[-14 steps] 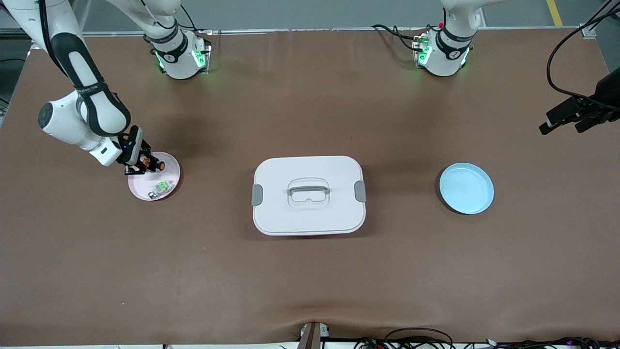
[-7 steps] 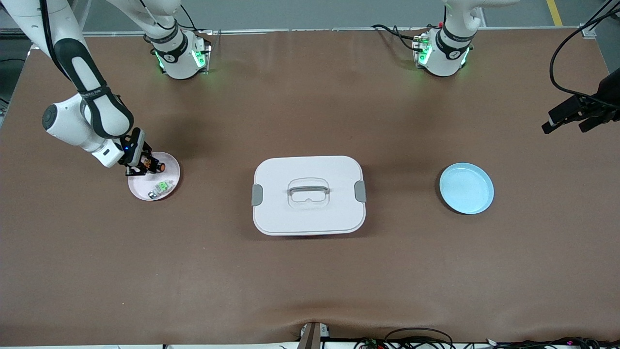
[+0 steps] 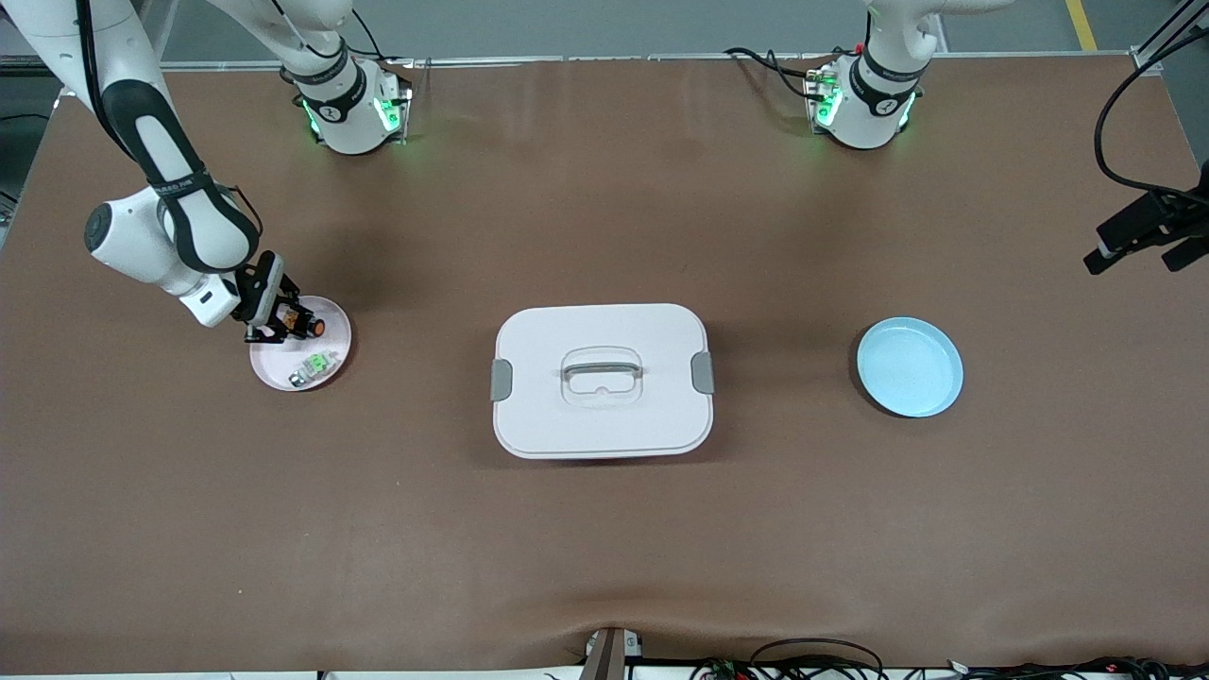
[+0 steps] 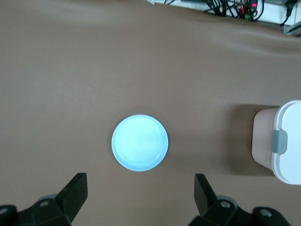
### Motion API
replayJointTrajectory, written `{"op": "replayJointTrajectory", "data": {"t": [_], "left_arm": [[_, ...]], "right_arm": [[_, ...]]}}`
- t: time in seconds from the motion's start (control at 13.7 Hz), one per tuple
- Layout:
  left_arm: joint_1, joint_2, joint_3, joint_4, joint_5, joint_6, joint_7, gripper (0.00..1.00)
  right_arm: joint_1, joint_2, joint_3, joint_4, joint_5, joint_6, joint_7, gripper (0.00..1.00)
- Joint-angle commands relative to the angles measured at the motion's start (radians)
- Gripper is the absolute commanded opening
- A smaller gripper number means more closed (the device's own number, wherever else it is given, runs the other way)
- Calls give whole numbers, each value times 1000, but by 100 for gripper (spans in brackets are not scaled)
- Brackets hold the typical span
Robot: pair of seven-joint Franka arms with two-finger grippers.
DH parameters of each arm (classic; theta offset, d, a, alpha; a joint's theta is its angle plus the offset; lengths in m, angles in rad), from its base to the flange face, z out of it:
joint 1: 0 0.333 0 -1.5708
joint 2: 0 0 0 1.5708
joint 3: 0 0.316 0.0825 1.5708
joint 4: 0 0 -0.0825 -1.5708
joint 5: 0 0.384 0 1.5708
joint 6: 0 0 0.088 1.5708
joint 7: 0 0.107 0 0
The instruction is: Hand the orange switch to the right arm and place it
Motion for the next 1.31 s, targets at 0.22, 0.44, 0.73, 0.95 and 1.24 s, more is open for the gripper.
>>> {"op": "replayJointTrajectory", "data": {"t": [0.22,0.44,0.73,0.95,1.24], "left_arm": [[-32,85,3,120,60,-16,6,100],[-52,86,-3,114,58,-70,3,100],[-48,79,-27,117,55,-71,-2,100],[-48,77,-29,117,57,-81,-2,100],[-45,73,-29,122,66,-105,0,100]], "right_arm": [[29,-6,1,2,44,-3,30,100],[48,-18,1,20,44,-40,78,100],[84,-57,-1,38,38,-104,159,100],[101,-69,-1,48,32,-126,217,100],[127,-94,-4,58,-66,-175,430,100]]}}
